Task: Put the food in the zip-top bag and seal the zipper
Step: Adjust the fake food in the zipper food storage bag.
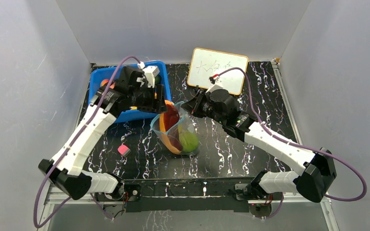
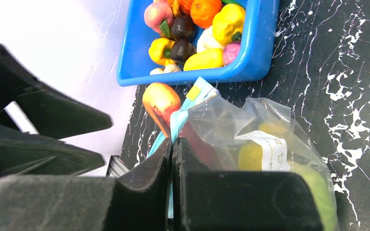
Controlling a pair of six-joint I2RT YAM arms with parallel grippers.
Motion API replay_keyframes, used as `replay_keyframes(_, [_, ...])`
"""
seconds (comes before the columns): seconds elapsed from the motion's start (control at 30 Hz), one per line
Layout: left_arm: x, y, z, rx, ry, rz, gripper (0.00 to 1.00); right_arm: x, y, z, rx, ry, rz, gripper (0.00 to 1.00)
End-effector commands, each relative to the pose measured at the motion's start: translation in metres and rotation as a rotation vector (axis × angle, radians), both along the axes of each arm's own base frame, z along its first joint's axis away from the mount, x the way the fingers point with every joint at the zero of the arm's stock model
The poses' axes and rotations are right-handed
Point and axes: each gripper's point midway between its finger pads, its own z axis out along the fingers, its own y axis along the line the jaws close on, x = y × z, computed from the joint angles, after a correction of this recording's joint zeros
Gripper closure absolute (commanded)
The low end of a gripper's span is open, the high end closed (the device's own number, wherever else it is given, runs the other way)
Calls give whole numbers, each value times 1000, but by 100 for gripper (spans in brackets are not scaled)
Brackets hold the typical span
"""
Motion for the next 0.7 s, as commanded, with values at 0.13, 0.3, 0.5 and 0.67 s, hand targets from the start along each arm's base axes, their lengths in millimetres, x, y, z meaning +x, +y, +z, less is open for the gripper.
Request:
replay_keyframes(0.13, [-25,58,-17,168,13,190,50,4,-4,28,45,-72,-24,100])
replay_keyframes(0.3, [-26,66,-35,142,66,250,53,2,0,34,69,-90,1,100])
replay_keyframes(0.5, [-9,77,-47,-59,175,298,56,-2,2,33,55,-124,36,100])
replay_keyframes(0.67, [-3,57,-55,-206,229,257,57,-4,1,35,62,-130,40,100])
